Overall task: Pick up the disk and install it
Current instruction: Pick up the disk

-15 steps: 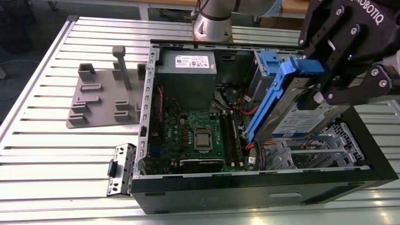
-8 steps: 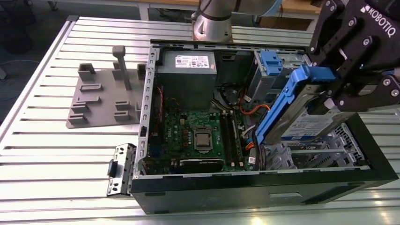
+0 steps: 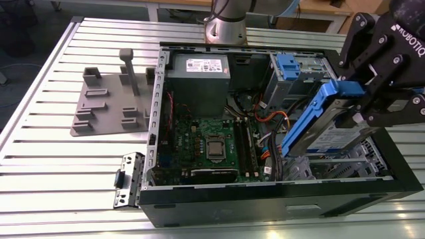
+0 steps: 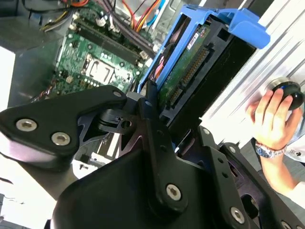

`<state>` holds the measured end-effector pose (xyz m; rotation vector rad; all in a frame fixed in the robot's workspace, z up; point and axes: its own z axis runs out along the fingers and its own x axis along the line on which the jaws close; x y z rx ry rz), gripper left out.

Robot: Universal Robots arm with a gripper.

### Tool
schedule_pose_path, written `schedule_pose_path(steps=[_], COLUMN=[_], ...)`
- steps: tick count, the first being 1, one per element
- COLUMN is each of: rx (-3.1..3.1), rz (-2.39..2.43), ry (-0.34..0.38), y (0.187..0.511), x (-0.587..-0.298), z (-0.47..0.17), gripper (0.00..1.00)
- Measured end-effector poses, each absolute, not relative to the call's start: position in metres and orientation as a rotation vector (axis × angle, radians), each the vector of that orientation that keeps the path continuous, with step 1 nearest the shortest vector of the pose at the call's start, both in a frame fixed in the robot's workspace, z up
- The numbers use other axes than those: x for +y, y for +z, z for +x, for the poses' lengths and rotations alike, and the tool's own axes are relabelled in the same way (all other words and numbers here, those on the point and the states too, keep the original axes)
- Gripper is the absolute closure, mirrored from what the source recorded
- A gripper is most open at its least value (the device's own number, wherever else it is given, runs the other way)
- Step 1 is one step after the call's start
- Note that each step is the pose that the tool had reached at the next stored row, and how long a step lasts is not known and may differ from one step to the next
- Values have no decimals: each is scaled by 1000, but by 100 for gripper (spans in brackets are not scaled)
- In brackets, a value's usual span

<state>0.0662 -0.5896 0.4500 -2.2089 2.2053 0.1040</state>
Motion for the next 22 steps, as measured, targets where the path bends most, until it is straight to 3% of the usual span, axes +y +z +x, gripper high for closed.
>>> schedule_pose_path(steps=[22], rx=[2213], rz=[-2168], ry=[137], y=[435], x=[-584], z=[115], gripper=[64])
